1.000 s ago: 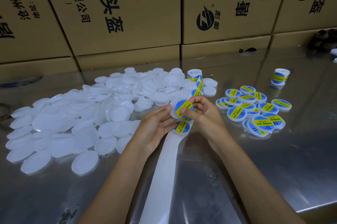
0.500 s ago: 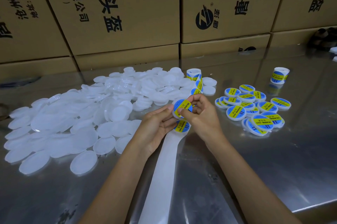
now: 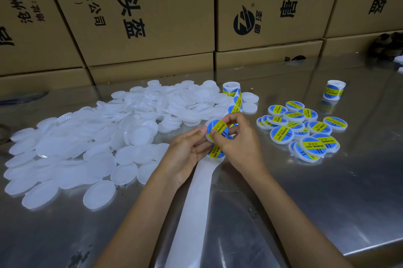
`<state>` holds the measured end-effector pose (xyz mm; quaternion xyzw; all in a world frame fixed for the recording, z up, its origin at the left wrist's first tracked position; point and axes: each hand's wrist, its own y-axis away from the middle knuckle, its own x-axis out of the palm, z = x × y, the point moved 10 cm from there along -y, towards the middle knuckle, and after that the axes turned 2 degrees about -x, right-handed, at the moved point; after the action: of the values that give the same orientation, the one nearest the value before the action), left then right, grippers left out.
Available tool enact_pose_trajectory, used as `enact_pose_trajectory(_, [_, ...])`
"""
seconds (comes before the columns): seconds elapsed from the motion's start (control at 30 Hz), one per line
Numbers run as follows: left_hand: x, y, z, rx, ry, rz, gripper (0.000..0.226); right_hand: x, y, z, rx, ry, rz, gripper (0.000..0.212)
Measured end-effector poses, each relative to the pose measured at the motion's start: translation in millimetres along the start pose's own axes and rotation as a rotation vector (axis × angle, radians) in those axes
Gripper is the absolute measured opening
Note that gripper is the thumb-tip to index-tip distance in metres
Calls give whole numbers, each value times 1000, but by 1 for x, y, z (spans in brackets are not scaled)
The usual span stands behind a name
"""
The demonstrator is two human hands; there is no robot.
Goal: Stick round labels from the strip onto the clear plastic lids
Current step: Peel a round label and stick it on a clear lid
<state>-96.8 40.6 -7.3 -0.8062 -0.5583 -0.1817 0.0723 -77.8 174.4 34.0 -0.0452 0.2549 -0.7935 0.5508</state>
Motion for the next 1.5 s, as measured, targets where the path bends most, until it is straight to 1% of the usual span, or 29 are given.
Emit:
enact_pose_trajectory(0.07, [0,0,-1,-4,45,3,36,-3,0,2,-24,9,-22,39])
enact_pose_trajectory(0.13, [0,0,-1,-13,108,1,37,-4,0,-4,21,-45,-21,57])
enact_pose_trajectory(0.2, [2,2,-2,-18,169,13,39,-3,0,-8,64,-41,1,65])
enact_pose_trajectory(0.23, [4,3,-2,-19,197,24,39,-1,1,-8,67,-24,18,63])
enact_pose_trajectory(0.33, [8,3,0,-31,268,41,32,4,3,0,-1,68,48,45])
enact_pose_trajectory(0.47, [7,2,1,-43,282,32,32,5,6,3,-70,168,69,54])
enact_pose_trajectory(0.6, [9,3,-4,0,237,39,33,6,6,-4,-41,254,74,57])
enact_pose_trajectory(0.7, [6,2,-7,46,198,-1,34,6,5,-8,-17,289,74,60])
enact_pose_trajectory(0.83, [6,1,-6,58,167,-34,37,1,4,-5,-25,276,21,64])
enact_pose_trajectory(0.97, [6,2,-7,66,184,-67,36,5,5,-4,-22,244,34,57])
enact_pose_trajectory(1.03, [5,2,-7,71,180,-88,35,7,5,-3,-5,183,47,53])
enact_pose_trajectory(1.13, [4,2,-8,76,201,-96,34,8,6,-8,87,28,64,58])
enact_pose_trajectory(1.23, [1,3,-11,89,237,-103,34,4,5,-13,149,-115,36,56])
enact_pose_trajectory(1.3, [-1,3,-14,99,239,-104,35,4,5,-11,135,-117,40,55])
enact_pose_trajectory(1.37, [-1,4,-15,108,242,-96,34,8,5,-5,84,-48,88,54])
enact_pose_trajectory(1.43, [1,4,-16,105,255,-72,34,12,6,1,18,45,123,46])
enact_pose_trajectory(1.5, [4,5,-16,105,257,-51,33,12,6,2,0,63,118,42])
